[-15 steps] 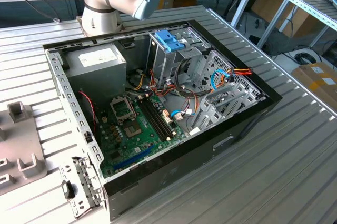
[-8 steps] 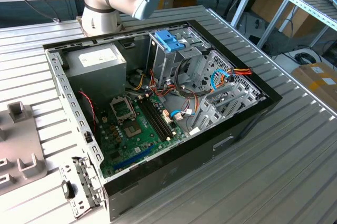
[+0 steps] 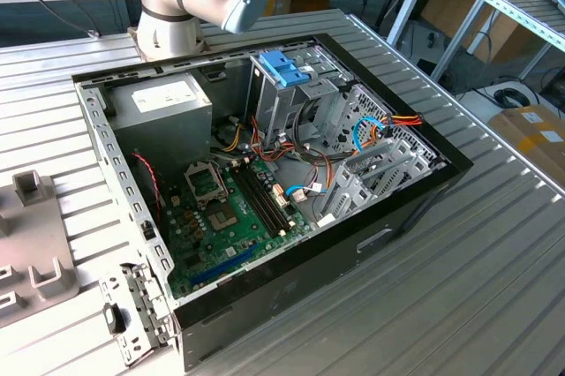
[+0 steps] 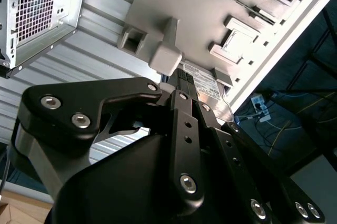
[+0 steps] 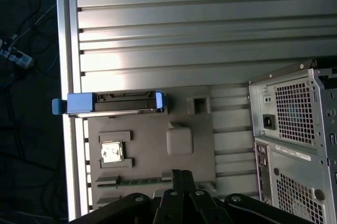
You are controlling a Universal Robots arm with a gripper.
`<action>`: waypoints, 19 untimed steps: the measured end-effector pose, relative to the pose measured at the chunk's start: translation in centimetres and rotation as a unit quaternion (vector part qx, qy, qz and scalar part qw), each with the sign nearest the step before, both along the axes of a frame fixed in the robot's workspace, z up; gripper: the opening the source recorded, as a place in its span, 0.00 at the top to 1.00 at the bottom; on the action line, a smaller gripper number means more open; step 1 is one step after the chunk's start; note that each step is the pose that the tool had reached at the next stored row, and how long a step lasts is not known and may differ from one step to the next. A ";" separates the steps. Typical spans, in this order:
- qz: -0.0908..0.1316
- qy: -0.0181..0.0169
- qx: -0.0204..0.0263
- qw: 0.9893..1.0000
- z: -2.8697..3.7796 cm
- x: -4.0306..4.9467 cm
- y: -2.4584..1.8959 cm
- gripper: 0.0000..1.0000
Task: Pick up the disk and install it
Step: 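Reach for the disk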
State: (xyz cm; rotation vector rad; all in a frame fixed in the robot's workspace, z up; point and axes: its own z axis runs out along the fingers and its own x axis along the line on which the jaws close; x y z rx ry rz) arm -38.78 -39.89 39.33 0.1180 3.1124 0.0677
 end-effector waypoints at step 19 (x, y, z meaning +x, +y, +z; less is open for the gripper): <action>0.000 0.000 0.000 1.000 0.00 -1.40 0.00 0.90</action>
